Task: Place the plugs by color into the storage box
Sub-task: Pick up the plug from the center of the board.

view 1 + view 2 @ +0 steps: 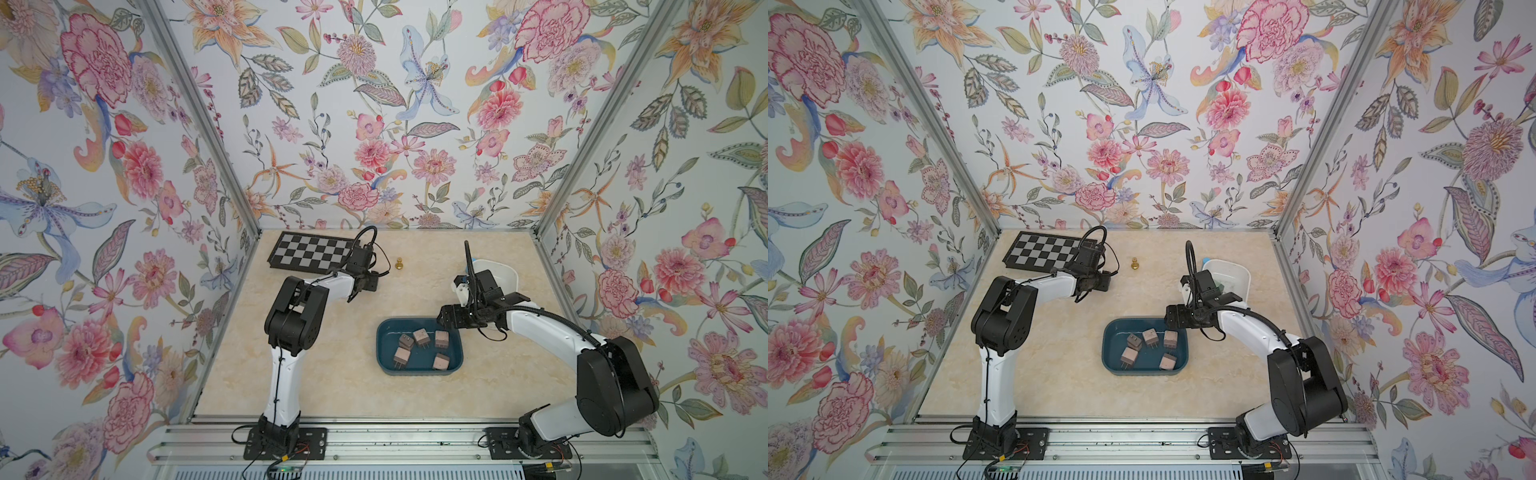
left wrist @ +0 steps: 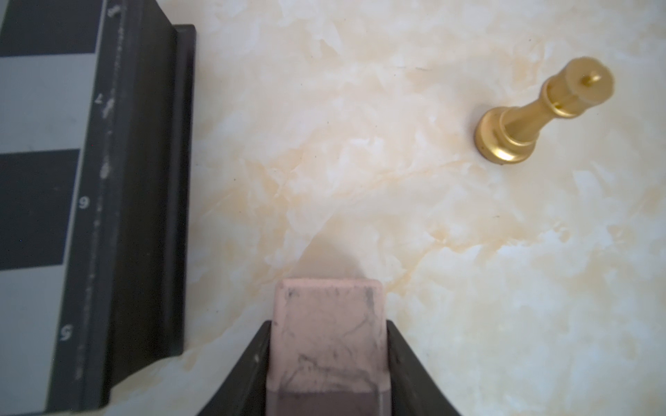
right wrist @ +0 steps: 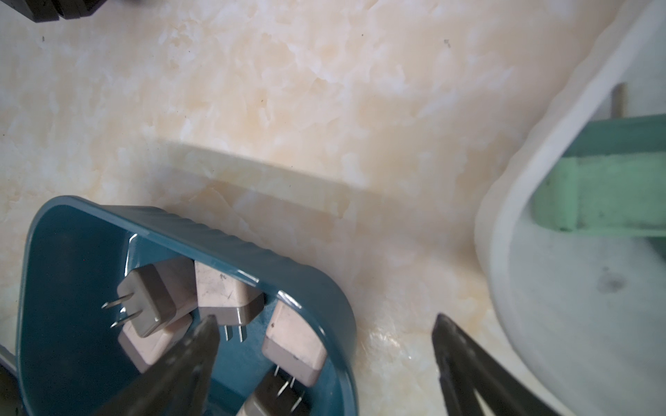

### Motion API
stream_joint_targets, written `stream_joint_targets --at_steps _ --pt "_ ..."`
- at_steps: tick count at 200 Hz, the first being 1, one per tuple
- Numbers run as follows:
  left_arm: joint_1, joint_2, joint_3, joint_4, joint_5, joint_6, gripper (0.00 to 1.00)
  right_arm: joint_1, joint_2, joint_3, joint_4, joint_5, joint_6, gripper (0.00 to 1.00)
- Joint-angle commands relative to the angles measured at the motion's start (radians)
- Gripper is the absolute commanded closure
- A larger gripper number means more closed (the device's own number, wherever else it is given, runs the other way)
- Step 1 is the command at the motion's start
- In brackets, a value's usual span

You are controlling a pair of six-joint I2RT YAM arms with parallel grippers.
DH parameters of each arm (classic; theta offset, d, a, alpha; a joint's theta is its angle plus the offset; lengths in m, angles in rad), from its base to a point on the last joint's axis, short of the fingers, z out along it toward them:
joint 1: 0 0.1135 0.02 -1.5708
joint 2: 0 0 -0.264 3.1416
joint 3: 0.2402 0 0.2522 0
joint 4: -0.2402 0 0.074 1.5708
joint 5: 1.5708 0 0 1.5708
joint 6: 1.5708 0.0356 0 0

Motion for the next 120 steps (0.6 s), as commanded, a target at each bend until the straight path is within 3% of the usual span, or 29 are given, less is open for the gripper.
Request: stream_joint_targets --at_steps 1,60,120 --pt "0.0 -0.025 -0.025 0.016 -0.011 0.004 0.55 0.007 -0.012 0.015 0.003 0.017 0.012 0.06" --pt "-0.036 -0.19 -0.123 -0.04 -0.033 0.02 0.56 0.006 -0.025 0.012 0.001 0.018 0.012 0.06" --pt "-0.16 -0.419 -0.223 -0.118 -0.074 -0.023 0.56 0.003 -0.052 0.003 0.001 0.024 0.015 0.06"
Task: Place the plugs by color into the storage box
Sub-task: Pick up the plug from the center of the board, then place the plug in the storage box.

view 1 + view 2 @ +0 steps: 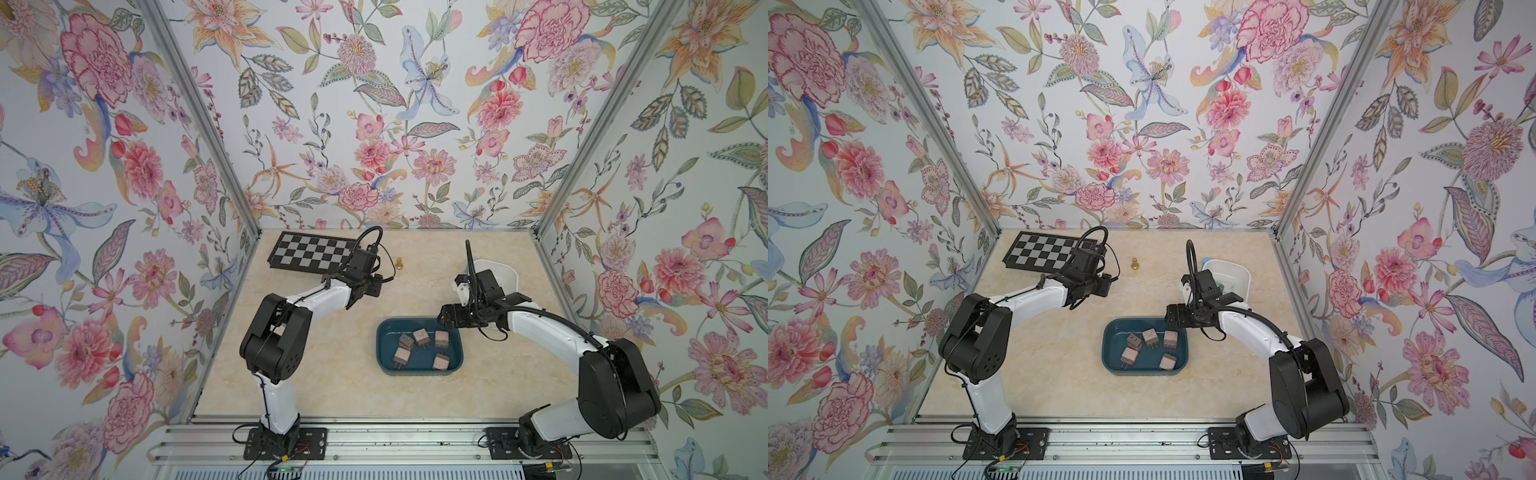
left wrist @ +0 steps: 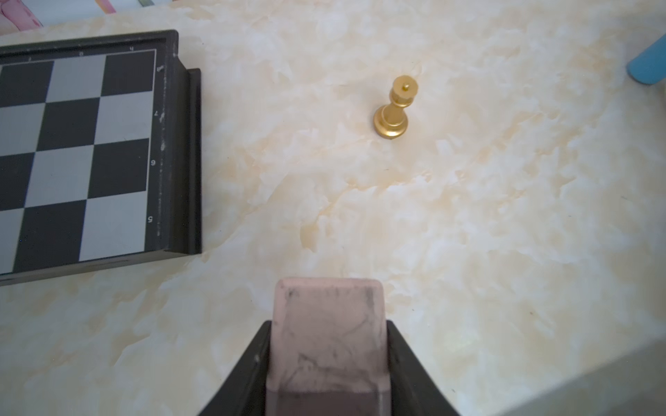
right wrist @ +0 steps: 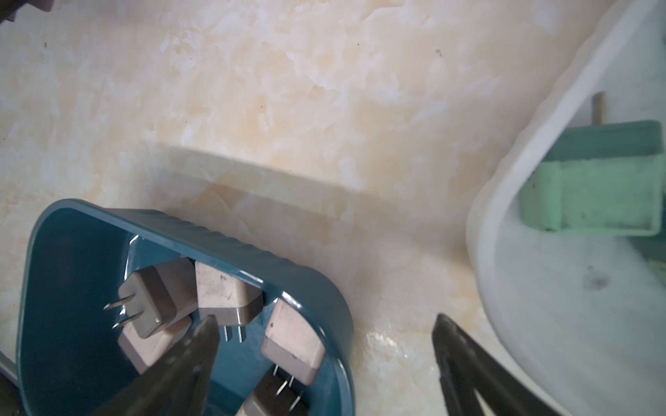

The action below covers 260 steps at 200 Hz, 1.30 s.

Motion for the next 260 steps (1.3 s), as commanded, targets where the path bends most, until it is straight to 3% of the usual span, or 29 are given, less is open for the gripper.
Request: stream_joint_targets --at_steps 1,68,119,186,260 --pt "-0.056 -0.099 -0.039 -0.045 -0.038 -0.023 0.56 0.003 -0.036 0.003 0.001 0.01 0.015 0.06" --pt "-0.281 -0.313 -0.176 -0.07 -0.102 -0.182 0.55 0.003 -0.088 -0.024 -0.002 0.01 0.027 0.06" --pt "-0.477 -0.364 -0.263 -0.061 -0.168 -0.318 0.56 0.0 -0.11 -0.036 -0.002 0.008 0.03 0.06" --pt "-0.691 -0.221 -0.284 -0.005 -0.175 -0.438 0.55 -0.001 -0.116 -0.054 -0.001 0.01 0.024 0.06" --pt "-0.712 -0.053 -0.286 0.039 -0.187 -0.411 0.55 -0.006 -0.124 -0.077 -0.005 -0.001 0.021 0.06"
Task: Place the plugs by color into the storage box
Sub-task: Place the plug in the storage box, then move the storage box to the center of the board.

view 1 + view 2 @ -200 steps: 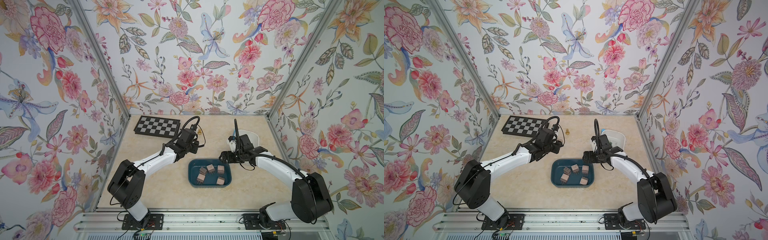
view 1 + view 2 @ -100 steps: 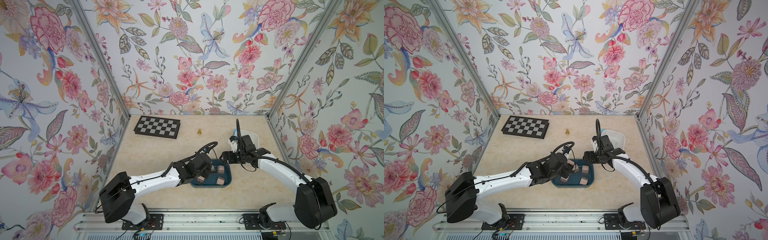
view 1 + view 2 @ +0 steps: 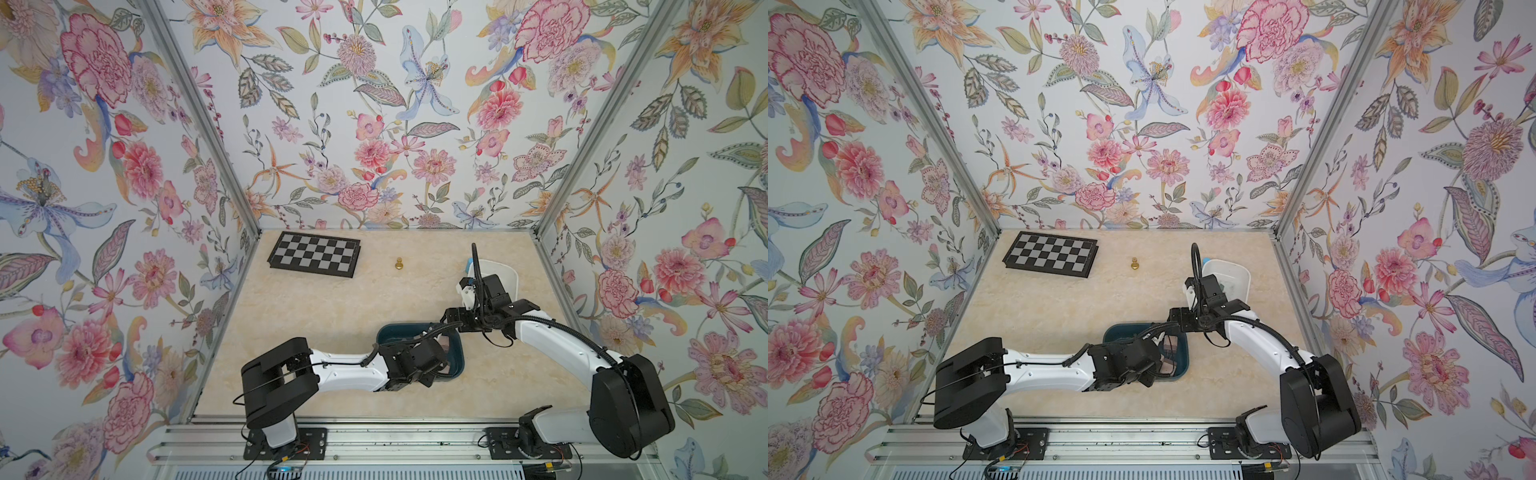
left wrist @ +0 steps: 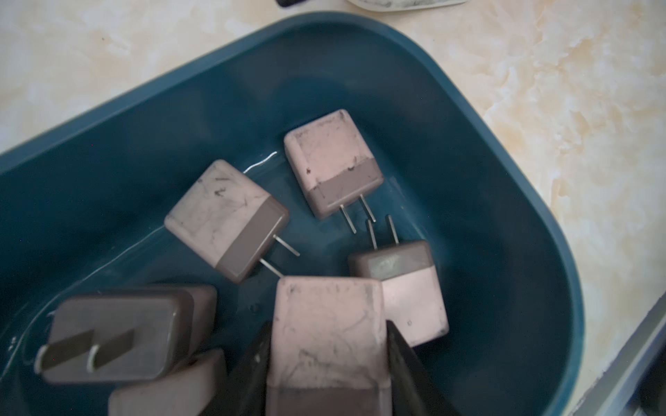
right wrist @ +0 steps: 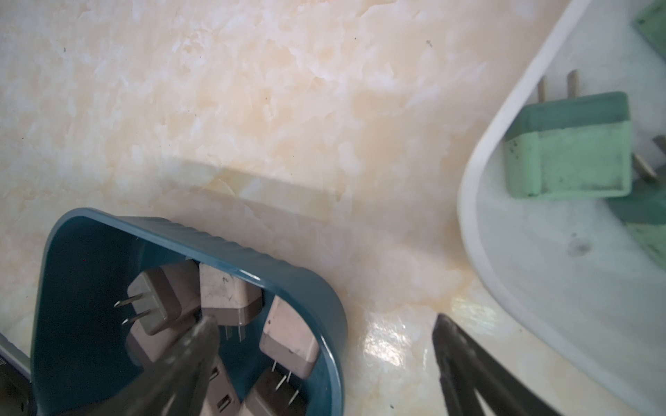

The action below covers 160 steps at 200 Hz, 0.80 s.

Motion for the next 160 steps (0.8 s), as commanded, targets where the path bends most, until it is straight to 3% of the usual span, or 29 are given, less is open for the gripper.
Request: stream_joint_targets --at_steps 1,46,85,160 --pt "-0.004 0.056 0.002 -0.012 -0.021 0.0 0.55 -0.005 -0.03 -0.011 -0.005 -0.001 0.002 0.06" --pt "-0.002 0.094 0.035 -0.034 -0.03 0.019 0.48 -0.005 -0.04 -0.016 -0.017 -0.012 0.003 0.06" --pt "0.008 0.016 0.044 -0.086 -0.069 0.03 0.24 -0.001 -0.08 -0.021 -0.053 -0.025 0.0 0.06" --pt "0.081 -0.255 0.012 -0.338 -0.171 0.019 0.22 0.015 -0.198 -0.093 -0.157 -0.065 0.008 0.06"
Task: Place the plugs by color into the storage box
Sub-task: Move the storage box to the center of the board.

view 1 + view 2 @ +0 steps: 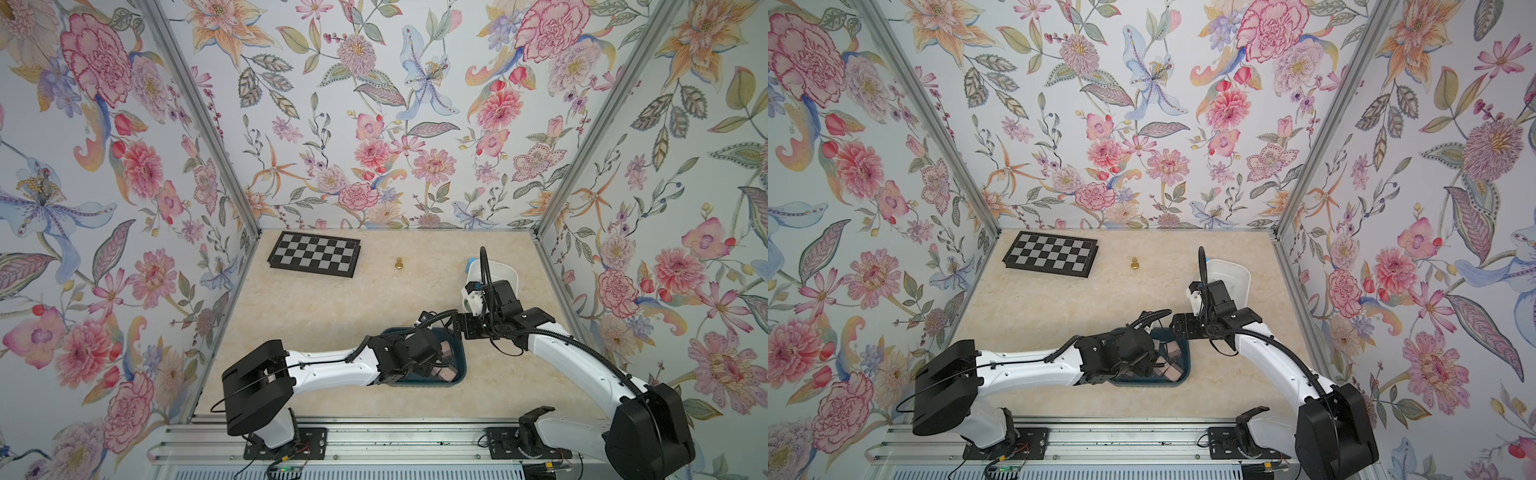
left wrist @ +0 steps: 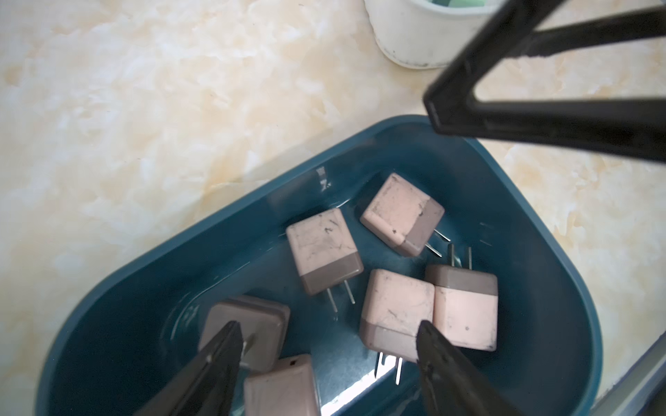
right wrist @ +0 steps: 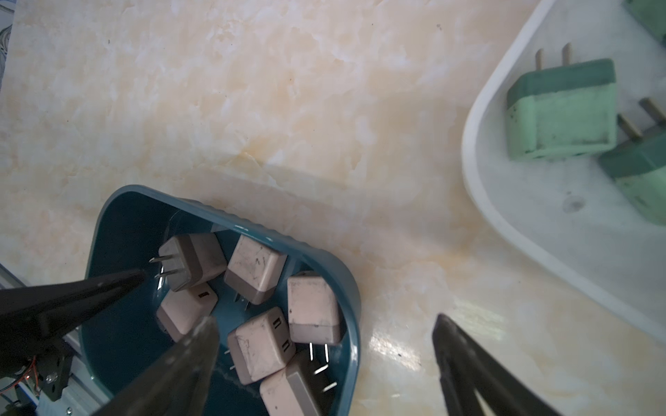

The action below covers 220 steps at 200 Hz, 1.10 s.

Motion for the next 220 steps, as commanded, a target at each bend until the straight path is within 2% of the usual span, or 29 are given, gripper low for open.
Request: stream_joint_targets --at_steps 1,30,62,94,128,173,220 --pt "0.033 -0.094 -0.033 -0.14 -0.075 -0.008 0.22 0.014 -0.035 -0.037 -0.07 -0.02 0.009 0.06" --pt "0.103 -0.22 -0.141 -0.156 -0.041 -0.044 0.2 0.032 -0.065 -0.078 -0.083 -0.02 0.028 0.06" --pt "0.18 -0.296 -0.249 -0.121 0.018 -0.056 0.18 0.086 -0.068 -0.115 -0.083 -0.02 0.069 0.06" --pt "0.252 -0.291 -0.37 0.044 0.129 -0.055 0.19 0.158 -0.042 -0.127 -0.052 0.005 0.118 0.06" --pt "0.333 -0.258 -0.419 0.148 0.179 -0.063 0.21 0.224 0.007 -0.111 0.029 0.021 0.188 0.06" --pt "0.462 -0.27 -0.419 0.166 0.218 -0.039 0.22 0.31 0.174 -0.016 0.15 0.023 0.235 0.06" --pt "0.653 -0.324 -0.42 0.107 0.203 0.037 0.22 0.365 0.411 0.195 0.225 0.0 0.242 0.06"
